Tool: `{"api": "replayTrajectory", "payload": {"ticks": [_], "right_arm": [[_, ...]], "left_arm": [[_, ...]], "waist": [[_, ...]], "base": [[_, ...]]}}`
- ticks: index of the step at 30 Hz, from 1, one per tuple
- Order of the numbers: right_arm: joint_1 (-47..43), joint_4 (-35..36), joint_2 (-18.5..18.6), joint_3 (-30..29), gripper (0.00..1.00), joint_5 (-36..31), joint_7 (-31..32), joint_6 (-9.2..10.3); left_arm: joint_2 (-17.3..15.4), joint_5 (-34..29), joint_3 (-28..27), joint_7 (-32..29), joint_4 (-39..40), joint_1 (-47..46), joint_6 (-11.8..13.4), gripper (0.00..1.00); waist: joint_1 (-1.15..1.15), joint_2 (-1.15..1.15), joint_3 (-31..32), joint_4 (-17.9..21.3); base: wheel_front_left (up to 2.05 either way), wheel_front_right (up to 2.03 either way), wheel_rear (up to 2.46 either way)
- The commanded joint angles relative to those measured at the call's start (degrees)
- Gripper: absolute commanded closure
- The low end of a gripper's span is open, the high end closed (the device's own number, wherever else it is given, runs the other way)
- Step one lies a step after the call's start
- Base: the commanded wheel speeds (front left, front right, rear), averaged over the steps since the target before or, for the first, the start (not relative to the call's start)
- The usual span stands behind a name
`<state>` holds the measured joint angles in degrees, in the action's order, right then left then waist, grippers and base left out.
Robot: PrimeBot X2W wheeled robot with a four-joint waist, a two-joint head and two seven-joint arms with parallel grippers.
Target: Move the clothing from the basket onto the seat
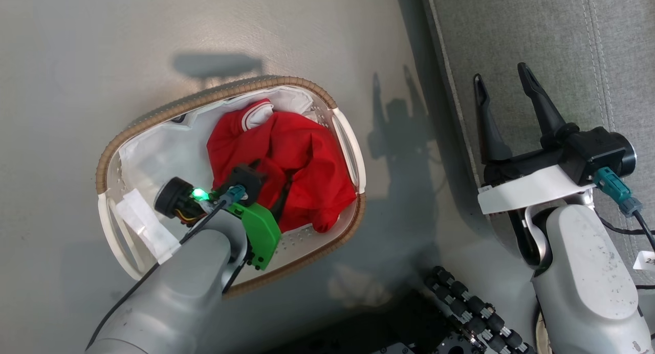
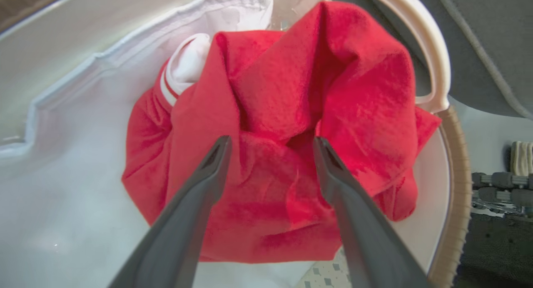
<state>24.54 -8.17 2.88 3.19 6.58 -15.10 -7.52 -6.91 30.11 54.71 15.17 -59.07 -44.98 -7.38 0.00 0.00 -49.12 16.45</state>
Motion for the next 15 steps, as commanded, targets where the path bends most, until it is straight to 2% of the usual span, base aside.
{"api": "replayTrajectory", "payload": {"ticks": [1,7,15], "right_arm": [[0.2,-0.3,0.1,0.1,0.0,0.2,-0.1,0.06],[0.1,-0.8,0.1,0.1,0.0,0.5,-0.1,0.06],[0.4,-1.7,0.1,0.1,0.0,0.3,-0.1,0.06]], "left_arm": [[-0.1,1.5,0.9,0.0,0.7,0.3,-0.2,0.0],[-0.3,6.9,5.3,0.0,2.6,-0.2,-0.2,0.0],[-0.5,14.2,14.0,-0.4,0.5,-1.0,-0.2,0.0]], "waist": [[0.0,0.0,0.0,0.0],[0.0,0.0,0.1,0.1],[0.0,0.0,0.4,0.1]], "base": [[0.0,0.0,0.0],[0.0,0.0,0.0],[0.0,0.0,0.0]]}}
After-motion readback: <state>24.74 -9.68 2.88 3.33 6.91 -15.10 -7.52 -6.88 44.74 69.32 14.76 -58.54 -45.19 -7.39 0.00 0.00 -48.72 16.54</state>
